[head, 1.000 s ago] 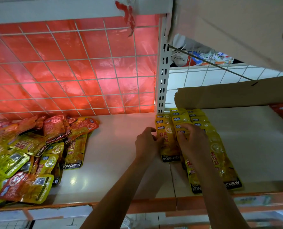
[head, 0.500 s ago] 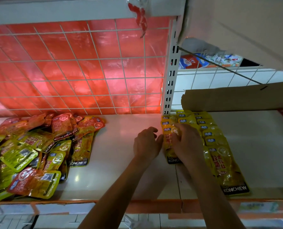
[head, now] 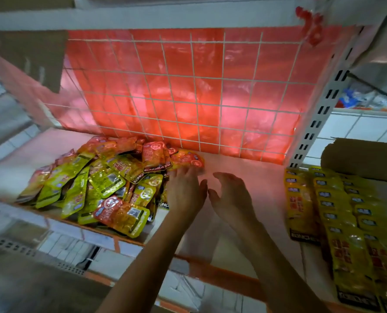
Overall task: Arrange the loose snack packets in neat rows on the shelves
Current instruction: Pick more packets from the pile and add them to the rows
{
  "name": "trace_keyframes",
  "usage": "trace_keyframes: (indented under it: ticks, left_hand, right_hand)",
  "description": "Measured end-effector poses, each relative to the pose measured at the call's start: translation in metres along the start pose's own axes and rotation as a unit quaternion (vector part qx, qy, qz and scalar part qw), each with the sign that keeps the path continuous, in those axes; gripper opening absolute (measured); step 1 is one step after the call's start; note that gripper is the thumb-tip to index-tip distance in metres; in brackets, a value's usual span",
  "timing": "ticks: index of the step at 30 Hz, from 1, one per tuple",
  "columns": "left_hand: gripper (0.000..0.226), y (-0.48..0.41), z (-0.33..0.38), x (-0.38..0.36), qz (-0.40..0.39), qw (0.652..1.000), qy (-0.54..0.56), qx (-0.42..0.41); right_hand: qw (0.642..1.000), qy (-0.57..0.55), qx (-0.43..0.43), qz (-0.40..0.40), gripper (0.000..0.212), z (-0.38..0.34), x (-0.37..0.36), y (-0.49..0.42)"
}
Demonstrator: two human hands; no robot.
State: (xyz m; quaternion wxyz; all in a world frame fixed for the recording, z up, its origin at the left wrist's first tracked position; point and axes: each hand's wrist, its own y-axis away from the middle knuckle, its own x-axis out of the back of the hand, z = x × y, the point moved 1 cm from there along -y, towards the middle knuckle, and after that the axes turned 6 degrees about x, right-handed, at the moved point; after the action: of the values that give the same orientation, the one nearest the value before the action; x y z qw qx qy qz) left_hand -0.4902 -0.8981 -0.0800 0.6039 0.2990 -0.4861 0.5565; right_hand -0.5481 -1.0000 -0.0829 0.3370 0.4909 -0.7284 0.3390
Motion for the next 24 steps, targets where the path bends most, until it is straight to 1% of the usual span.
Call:
trace_keyframes:
  ticks: [4, 6, 9, 11, 13, 15, 19, 21, 24]
  left_hand:
    - [0.039, -0.009, -0.042, 0.016, -0.003, 0.995, -0.069, 0.067]
    - [0.037, -0.011, -0.060, 0.022, 0.003, 0.990, -0.102, 0.098]
    - [0.036, -0.012, -0.081, 0.023, 0.007, 0.986, -0.123, 0.115]
    - [0.037, -0.012, -0.088, 0.021, 0.001, 0.985, -0.132, 0.114]
    - [0.042, -0.011, -0.091, 0.018, -0.004, 0.984, -0.141, 0.106]
    - [0.047, -0.010, -0.093, 0.016, -0.007, 0.984, -0.153, 0.095]
    - [0.037, -0.009, -0.090, 0.011, -0.003, 0.983, -0.168, 0.073]
    - [0.034, -0.008, -0.085, 0.008, -0.009, 0.984, -0.167, 0.059]
    - [0.036, -0.004, -0.074, 0.001, -0.018, 0.988, -0.152, 0.034]
  right_hand:
    - [0.998, 0.020, -0.017, -0.062, 0.037, -0.029, -0.028, -0.015]
    - [0.996, 0.051, 0.009, -0.074, 0.032, -0.041, -0.039, -0.023]
    - [0.996, 0.034, 0.054, -0.065, 0.037, -0.058, -0.051, -0.027]
    - [0.994, 0.036, 0.069, -0.075, 0.035, -0.066, -0.059, -0.028]
    - [0.993, 0.057, 0.065, -0.080, 0.031, -0.069, -0.067, -0.027]
    - [0.995, 0.063, 0.051, -0.061, 0.028, -0.067, -0.069, -0.024]
    - [0.995, 0.095, 0.039, -0.012, 0.026, -0.057, -0.067, -0.017]
    - [0.995, 0.098, 0.025, -0.008, 0.025, -0.051, -0.065, -0.016]
    - [0.995, 0.095, 0.006, -0.003, 0.026, -0.043, -0.060, -0.013]
